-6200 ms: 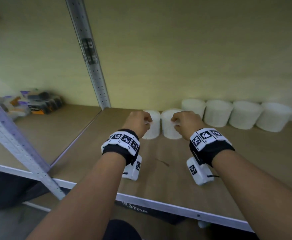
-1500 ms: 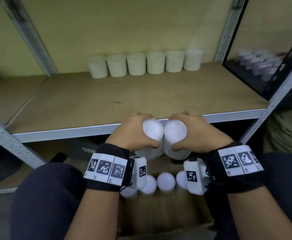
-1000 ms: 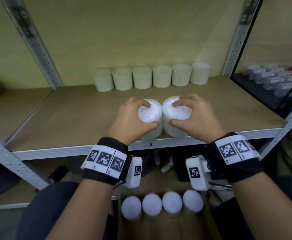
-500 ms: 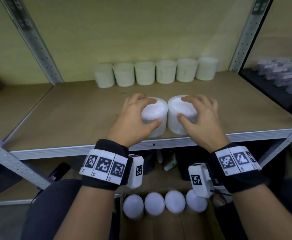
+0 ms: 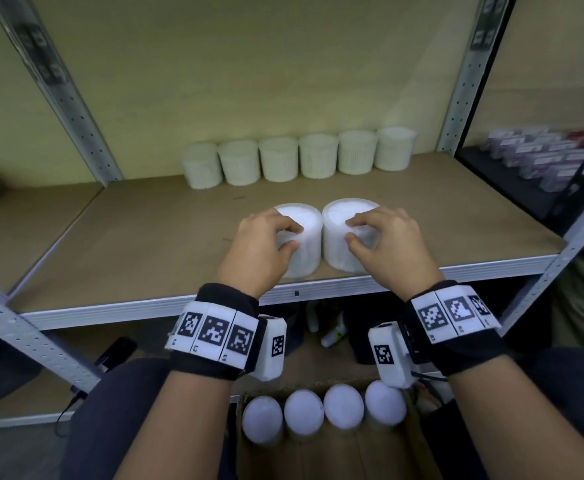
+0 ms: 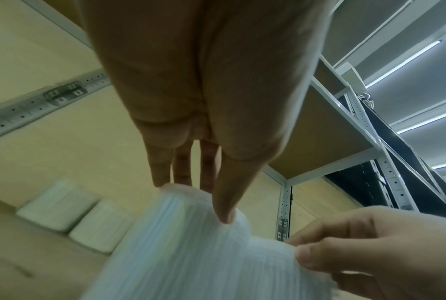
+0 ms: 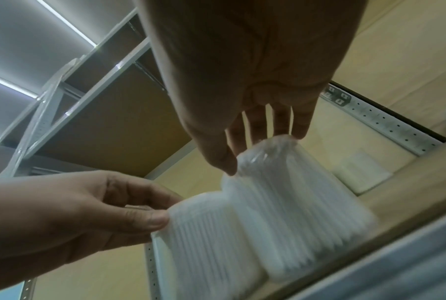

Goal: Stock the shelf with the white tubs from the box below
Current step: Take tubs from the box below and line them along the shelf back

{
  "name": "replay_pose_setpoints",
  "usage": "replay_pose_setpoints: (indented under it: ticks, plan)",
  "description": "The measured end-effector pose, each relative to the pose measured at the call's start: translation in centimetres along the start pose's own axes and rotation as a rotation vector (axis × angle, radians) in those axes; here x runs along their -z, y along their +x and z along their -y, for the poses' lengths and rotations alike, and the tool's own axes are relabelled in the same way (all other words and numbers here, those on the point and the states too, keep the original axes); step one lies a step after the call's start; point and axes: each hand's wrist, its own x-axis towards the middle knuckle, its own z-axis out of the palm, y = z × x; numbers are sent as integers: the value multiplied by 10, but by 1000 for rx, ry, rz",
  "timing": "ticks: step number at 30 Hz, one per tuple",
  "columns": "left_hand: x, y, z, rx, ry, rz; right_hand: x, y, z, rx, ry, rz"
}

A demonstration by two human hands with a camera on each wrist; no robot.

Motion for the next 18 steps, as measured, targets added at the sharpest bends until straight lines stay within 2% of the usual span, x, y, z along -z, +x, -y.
replay_pose_setpoints:
  ticks: [5, 18]
  plan:
    - [-18, 19, -14, -25, 22, 25, 1, 4, -11, -80, 18, -81]
    - [-71, 116, -58, -46, 86, 214, 34, 64, -67, -366, -81, 41]
